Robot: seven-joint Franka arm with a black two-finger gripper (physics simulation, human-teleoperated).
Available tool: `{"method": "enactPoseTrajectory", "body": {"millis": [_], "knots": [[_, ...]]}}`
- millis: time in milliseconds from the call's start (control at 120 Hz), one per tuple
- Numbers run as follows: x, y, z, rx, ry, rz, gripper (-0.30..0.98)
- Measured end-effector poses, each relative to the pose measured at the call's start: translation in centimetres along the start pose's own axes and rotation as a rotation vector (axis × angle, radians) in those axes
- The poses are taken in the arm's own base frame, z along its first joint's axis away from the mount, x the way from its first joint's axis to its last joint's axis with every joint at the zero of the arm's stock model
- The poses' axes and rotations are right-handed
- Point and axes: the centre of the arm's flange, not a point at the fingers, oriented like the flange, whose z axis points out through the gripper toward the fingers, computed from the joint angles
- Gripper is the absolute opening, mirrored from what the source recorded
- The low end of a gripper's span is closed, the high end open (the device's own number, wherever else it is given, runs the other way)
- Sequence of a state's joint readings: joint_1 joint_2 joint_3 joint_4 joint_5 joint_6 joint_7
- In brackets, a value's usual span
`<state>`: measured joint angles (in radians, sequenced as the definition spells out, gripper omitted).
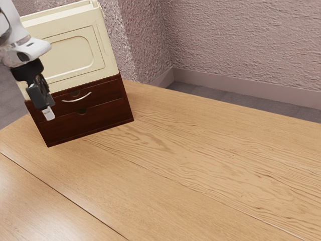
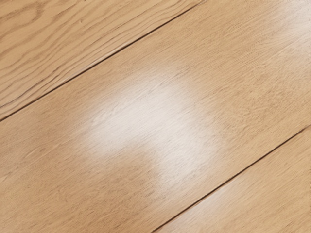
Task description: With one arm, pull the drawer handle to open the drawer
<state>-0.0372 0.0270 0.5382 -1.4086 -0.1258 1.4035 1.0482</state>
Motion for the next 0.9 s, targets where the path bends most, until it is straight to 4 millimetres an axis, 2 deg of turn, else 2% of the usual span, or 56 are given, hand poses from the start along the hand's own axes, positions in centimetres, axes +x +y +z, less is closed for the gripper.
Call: {"method": "enactPoseTrajectory", "body": {"millis": [158,267,342,483,550,600,750,900], "knots": [[0.8,0.5,0.1,-0.001,-0.001,0.022,0.68],[-0.2,-0.1,0.0,0.001,0.000,0.005,0.68],[-1.4,-0.4,-0.8,0.012,0.010,-0.010,0.68],[-3.9,0.5,-5.6,0.086,0.070,-0.024,0.68],[-5.2,1.0,-8.6,0.140,0.090,-0.036,0.68],[-5.6,1.3,-9.6,0.159,0.095,-0.040,0.68],[-4.1,1.9,-9.7,0.179,0.063,-0.009,0.68],[-1.7,2.3,-8.2,0.217,-0.019,0.036,0.68]]}}
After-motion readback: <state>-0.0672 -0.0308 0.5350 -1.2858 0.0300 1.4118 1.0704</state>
